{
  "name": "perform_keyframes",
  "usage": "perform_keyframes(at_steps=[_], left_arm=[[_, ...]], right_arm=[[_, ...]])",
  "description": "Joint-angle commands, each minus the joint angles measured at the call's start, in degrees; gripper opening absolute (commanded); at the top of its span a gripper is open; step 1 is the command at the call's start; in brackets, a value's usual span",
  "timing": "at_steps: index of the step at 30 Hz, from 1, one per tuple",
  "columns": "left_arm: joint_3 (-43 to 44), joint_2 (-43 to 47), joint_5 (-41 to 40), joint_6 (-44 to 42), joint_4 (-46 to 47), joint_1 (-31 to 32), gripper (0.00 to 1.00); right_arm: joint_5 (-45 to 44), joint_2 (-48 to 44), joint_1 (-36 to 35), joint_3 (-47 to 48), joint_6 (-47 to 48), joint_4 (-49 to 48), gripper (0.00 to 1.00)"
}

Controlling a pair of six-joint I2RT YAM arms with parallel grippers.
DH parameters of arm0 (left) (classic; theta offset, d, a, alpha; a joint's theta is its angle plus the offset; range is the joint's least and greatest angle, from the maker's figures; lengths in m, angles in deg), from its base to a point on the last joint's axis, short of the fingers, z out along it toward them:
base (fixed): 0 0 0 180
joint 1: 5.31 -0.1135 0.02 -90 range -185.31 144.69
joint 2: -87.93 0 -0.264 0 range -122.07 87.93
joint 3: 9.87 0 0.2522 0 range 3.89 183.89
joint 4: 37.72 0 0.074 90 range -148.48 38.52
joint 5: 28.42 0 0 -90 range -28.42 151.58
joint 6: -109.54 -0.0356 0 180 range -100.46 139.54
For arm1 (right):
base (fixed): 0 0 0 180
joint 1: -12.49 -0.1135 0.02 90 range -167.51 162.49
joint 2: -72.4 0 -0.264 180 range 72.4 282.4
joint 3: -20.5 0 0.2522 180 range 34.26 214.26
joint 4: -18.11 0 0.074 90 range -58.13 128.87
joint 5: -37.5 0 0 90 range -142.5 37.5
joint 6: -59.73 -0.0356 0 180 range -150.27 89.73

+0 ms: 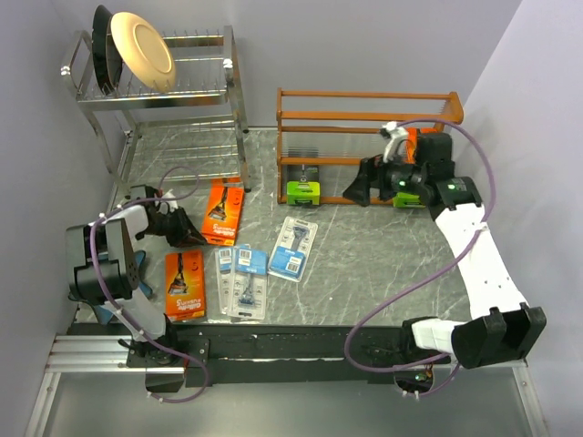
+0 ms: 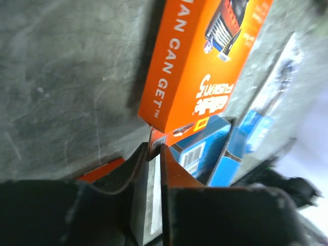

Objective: Place and organize the shaving razors onto the shelf

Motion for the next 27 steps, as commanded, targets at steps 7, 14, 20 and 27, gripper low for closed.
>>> perform_keyframes(at_steps=[7, 14, 20, 27], left_arm=[[-1.2, -1.4, 26.5, 7.4, -1.6, -3.5, 0.01], [-7.0, 2.4, 33.8, 15.4, -0.3, -3.5, 0.01], [-16.3, 7.4, 37.3, 23.5, 2.0, -3.4, 0.01], [-19.4, 11.7, 36.4, 27.8, 0.8, -3.2, 0.01]], right_arm=[[9.4, 7.0, -11.8, -3.5, -23.3, -18.7, 1.00], [3.9, 8.5, -19.4, -13.6, -41.6, -34.3, 1.00], [6.3, 15.8, -22.4, -17.3, -55.1, -38.4, 1.00], [6.8, 25.2, -25.6, -19.6, -67.0, -51.6, 0.97]])
